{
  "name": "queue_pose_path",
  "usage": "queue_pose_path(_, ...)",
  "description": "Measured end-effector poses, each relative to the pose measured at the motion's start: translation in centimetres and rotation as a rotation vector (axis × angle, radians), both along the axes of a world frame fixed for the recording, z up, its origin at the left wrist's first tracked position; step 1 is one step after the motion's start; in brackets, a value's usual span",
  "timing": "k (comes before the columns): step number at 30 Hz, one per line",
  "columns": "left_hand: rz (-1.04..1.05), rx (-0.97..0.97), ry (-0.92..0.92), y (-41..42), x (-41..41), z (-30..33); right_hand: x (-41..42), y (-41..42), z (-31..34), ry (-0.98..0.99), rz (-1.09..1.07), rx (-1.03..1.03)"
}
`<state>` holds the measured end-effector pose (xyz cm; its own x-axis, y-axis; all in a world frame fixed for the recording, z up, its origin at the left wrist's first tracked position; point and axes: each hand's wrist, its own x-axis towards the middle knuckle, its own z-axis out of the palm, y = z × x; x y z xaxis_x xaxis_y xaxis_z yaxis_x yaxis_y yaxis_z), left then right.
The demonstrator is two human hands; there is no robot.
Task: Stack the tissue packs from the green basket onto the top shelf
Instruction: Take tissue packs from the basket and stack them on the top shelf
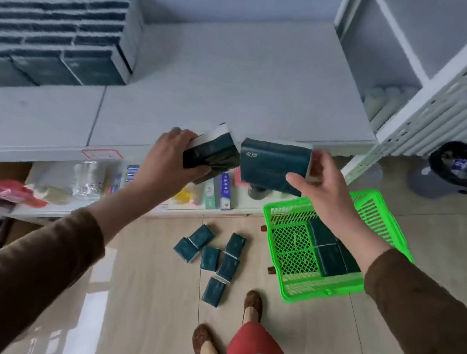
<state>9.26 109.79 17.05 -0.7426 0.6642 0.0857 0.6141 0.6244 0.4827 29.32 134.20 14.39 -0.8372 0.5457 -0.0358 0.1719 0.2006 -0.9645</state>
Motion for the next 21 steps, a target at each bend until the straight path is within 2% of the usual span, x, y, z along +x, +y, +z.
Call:
queue_pose_path(4,0.01,0.062,0.088,-0.2,-4.2,4.2,-4.7,0.2,3.4,0.097,0.036,-0.04)
queue_pose_path(12,0.123,0.044,0.048,2.2,-15.0,6.2,-16.5,5.7,3.6,0.092,0.041,-0.144)
queue_pose_path(21,0.113,-0.115,0.17,6.4,-29.2,6.8,-30.0,7.2,3.6,0.072,0.009,-0.118)
